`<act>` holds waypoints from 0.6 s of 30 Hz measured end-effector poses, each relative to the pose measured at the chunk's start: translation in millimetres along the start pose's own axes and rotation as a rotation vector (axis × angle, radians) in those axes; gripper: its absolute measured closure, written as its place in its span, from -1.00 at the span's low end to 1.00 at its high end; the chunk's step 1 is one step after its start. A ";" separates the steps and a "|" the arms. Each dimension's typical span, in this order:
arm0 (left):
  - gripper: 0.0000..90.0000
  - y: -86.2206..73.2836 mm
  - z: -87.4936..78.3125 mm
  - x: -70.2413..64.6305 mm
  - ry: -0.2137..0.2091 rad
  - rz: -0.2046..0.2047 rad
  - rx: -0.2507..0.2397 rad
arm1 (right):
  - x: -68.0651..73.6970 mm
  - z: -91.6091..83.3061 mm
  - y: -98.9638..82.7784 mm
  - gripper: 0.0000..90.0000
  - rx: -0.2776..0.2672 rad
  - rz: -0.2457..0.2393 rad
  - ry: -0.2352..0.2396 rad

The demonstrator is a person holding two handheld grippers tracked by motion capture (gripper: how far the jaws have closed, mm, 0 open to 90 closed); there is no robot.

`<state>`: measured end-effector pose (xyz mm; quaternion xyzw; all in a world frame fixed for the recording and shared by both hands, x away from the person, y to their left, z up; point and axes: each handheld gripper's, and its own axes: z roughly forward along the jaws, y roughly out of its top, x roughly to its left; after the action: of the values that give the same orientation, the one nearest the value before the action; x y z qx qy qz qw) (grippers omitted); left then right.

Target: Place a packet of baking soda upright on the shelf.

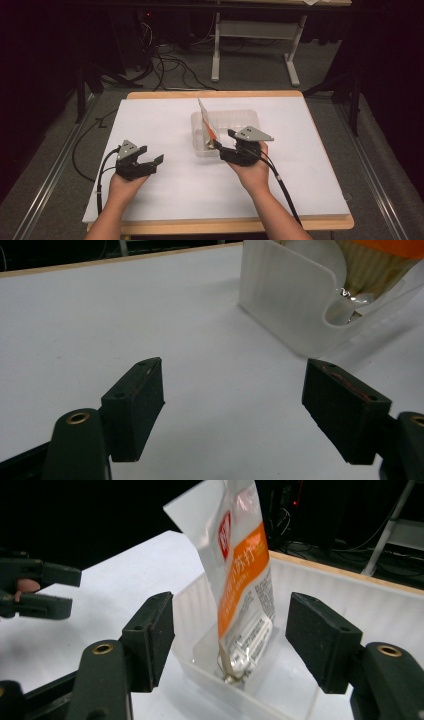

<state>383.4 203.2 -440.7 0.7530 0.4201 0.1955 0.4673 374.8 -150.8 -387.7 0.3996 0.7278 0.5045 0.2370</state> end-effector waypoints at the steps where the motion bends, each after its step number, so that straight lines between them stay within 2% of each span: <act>1: -0.44 -0.1 0.0 -0.2 0.000 0.001 0.000 | -0.9 -3.1 -2.3 -0.20 0.002 0.000 0.000; 4: -0.44 -0.1 -0.1 -0.8 -0.001 0.004 0.001 | -4.6 -13.5 -8.6 -0.22 0.004 -0.002 -0.005; 8: -0.44 -0.6 0.9 -2.4 -0.002 0.014 0.008 | -17.7 -32.1 -18.6 -0.24 0.003 0.007 -0.039; 13: -0.44 -1.0 1.6 -4.9 -0.003 0.023 0.014 | -41.0 -56.6 -30.3 -0.27 0.011 0.023 -0.098; 18: -0.44 -1.5 1.9 -6.7 -0.002 0.028 0.019 | -67.4 -89.6 -46.6 -0.28 0.018 0.041 -0.171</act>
<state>380.2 197.0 -442.2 0.7634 0.4109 0.1974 0.4576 330.1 -263.0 -400.7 0.4582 0.7010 0.4668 0.2841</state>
